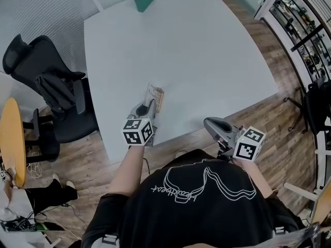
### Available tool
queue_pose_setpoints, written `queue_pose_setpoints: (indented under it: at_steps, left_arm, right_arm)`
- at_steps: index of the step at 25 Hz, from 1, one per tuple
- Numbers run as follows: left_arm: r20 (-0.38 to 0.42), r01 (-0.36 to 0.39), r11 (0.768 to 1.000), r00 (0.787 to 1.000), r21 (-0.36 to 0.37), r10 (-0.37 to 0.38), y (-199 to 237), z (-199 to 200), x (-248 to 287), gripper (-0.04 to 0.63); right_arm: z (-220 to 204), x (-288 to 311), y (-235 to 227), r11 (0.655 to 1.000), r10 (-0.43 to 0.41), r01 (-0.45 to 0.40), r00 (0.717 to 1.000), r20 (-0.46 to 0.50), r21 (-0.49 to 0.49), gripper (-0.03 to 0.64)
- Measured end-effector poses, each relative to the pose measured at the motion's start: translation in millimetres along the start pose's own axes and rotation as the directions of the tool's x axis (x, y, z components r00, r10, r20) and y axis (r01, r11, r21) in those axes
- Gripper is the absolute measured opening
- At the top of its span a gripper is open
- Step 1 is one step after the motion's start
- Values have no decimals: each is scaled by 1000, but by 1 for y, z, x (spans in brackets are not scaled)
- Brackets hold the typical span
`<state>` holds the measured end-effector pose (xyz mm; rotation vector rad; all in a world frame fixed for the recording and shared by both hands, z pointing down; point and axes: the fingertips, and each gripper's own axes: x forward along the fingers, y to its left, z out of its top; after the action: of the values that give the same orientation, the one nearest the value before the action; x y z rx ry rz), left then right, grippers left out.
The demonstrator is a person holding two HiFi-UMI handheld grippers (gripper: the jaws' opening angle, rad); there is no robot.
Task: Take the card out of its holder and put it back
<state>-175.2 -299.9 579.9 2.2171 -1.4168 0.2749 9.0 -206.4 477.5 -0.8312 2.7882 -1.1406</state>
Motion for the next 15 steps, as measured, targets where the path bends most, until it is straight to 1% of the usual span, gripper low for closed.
queue_pose_setpoints:
  at_steps: [6, 15]
  left_arm:
    - [11, -13, 1000, 1000, 0, 13, -4, 1, -1, 35]
    - [21, -54, 998, 998, -38, 55, 2, 5, -3, 28]
  right_arm:
    - [-3, -2, -1, 1000, -1, 1, 1000, -19, 23, 9]
    - [0, 4, 5, 1000, 1, 0, 999, -33, 11, 9]
